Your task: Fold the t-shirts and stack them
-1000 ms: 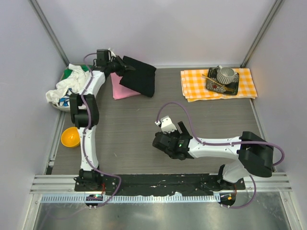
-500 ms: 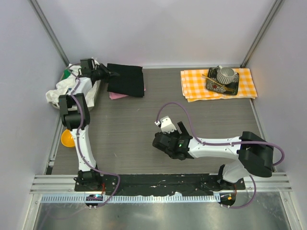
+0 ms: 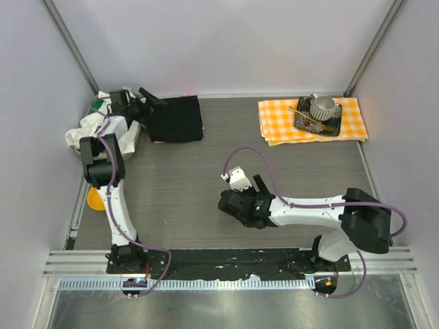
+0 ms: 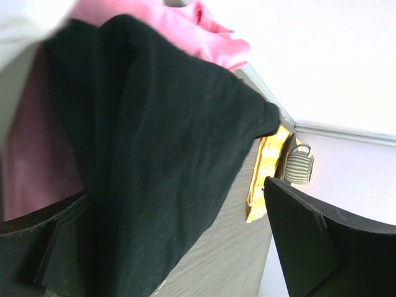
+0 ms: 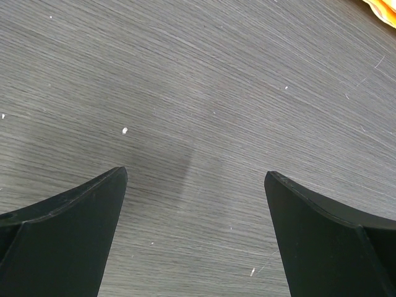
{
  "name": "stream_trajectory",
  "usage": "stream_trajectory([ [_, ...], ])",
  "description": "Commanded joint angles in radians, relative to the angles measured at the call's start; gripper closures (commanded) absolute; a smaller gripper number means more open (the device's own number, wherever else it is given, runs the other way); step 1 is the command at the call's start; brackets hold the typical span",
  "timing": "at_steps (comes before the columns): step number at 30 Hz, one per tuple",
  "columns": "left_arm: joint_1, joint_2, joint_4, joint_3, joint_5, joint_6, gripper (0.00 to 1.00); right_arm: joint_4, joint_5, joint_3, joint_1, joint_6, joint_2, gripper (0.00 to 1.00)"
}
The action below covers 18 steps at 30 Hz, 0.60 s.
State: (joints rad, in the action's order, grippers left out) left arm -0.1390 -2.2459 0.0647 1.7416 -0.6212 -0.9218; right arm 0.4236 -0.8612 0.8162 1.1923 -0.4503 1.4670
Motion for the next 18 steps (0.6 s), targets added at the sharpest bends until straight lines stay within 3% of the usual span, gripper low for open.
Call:
stream_trajectory([
  [1, -0.034, 0.100, -0.051, -0.057, 0.066, -0.017, 0.00, 0.000, -0.015, 0.009, 0.007, -0.013, -0.037, 0.00],
  [5, -0.039, 0.189, 0.084, -0.080, 0.201, 0.035, 0.00, 0.003, -0.015, 0.012, 0.007, -0.008, -0.048, 0.00],
  [12, -0.043, 0.354, 0.447, 0.027, 0.645, 0.118, 0.00, 0.012, -0.021, 0.011, 0.012, -0.004, -0.068, 0.00],
  [18, -0.022, 0.460, 0.497, 0.039, 0.624, 0.129, 0.00, 0.001, -0.059, 0.026, 0.013, 0.004, -0.100, 0.00],
])
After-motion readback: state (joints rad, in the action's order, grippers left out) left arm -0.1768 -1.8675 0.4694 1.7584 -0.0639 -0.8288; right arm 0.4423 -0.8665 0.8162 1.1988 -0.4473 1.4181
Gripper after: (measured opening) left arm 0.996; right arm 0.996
